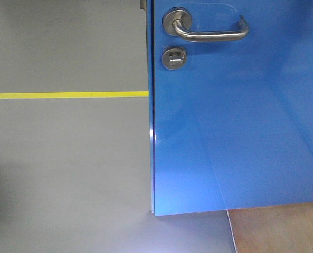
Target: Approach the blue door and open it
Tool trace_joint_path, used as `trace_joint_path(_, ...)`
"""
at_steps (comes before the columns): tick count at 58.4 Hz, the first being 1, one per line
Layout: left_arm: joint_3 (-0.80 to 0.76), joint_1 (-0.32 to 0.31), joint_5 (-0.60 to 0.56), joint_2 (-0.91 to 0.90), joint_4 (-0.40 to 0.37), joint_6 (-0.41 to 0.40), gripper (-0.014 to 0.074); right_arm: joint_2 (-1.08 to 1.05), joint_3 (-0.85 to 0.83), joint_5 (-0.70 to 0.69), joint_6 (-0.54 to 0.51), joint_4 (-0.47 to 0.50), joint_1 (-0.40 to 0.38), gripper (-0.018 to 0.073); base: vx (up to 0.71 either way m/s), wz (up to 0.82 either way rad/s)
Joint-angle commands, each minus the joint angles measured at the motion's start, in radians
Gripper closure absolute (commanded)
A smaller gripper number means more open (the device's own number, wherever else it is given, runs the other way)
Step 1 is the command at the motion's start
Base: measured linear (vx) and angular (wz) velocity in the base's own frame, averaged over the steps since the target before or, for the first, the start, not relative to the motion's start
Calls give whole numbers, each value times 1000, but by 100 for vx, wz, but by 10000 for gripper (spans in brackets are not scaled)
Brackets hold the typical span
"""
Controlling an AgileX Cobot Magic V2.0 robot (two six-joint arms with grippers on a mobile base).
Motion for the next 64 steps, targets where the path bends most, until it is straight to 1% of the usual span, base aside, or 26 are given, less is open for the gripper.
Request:
trace_joint_path(1,4,-6,-84,-16,-8,-3,526,-33,-35,-44,-11,-38,2,557,0,0)
trace_joint_path(3,4,-6,-84,-16,-8,-3,526,-43,-35,-39,-11,-70,2,557,0,0)
trace_joint_path(6,4,-6,-84,-16,-8,-3,526,-66,-35,-24,-11,-149,2,557,0,0)
trace_joint_path(14,4,-6,-84,-16,-8,-3,526,-131,-34,3,-11,-282,2,557,0,0)
trace_joint_path(17,4,-6,-84,-16,-8,-3,526,-163,-23,-5,-11,-306,2,557,0,0)
trace_joint_path(22,4,-6,-84,-16,-8,-3,526,-227,30,-23,-11,-306,2,557,0,0)
trace_joint_path(27,4,-6,-84,-16,-8,-3,526,-317,139,-60,-11,-306,2,557,0,0)
trace_joint_path(32,4,-6,-84,-16,-8,-3,526,-402,258,-63,-11,-324,2,557,0,0)
trace_joint_path(41,4,-6,-84,-16,-8,-3,526,-596,465,-35,-11,-448,2,557,0,0)
trace_joint_path(48,4,-6,-84,-16,-8,-3,526,-754,629,-34,-9,-622,2,557,0,0)
trace_joint_path(49,4,-6,-84,-16,-8,-3,526,-791,656,-38,-9,-675,2,557,0,0)
trace_joint_path(52,4,-6,-84,-16,-8,-3,526,-852,726,-39,-9,-762,2,557,0,0)
trace_joint_path(55,4,-6,-84,-16,-8,-3,526,-907,786,-47,-4,-806,2,557,0,0)
trace_joint_path(59,4,-6,-84,-16,-8,-3,526,-970,866,-72,-3,-806,2,557,0,0)
trace_joint_path(64,4,-6,-84,-16,-8,-3,526,-1055,971,-139,-3,-789,2,557,0,0)
